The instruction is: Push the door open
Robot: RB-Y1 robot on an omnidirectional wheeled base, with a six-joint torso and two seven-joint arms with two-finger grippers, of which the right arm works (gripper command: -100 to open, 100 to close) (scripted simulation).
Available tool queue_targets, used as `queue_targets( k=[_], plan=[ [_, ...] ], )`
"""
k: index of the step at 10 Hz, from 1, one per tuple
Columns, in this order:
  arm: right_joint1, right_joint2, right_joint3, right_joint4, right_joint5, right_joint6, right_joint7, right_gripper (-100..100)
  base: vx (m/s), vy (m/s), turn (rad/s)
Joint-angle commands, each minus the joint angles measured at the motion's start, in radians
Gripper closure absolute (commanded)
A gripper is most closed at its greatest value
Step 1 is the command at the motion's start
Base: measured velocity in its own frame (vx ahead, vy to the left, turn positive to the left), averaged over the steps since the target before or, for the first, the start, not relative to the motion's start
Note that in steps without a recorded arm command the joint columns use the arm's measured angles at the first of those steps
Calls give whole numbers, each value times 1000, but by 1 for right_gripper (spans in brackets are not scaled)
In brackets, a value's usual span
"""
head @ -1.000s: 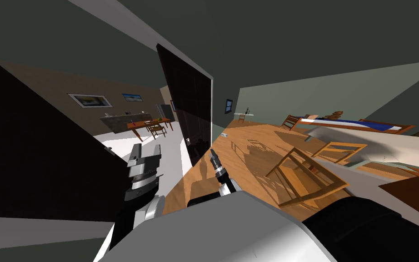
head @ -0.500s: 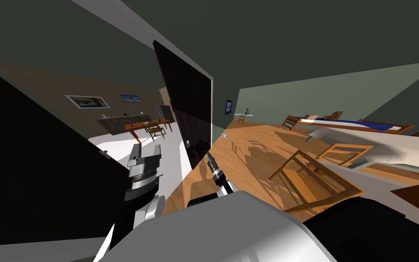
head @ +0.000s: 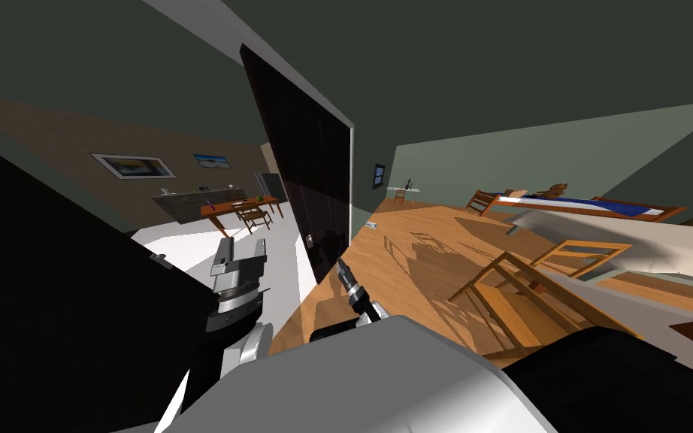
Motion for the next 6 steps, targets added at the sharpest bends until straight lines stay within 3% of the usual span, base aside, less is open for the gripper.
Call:
queue_targets(
  k=[1,6],
  plan=[
    [-17,2,16,36,-1,-8,-3,-100,94,15,-13],
    [-64,0,88,160,-2,-41,-13,-100,127,15,-18]
  ],
)
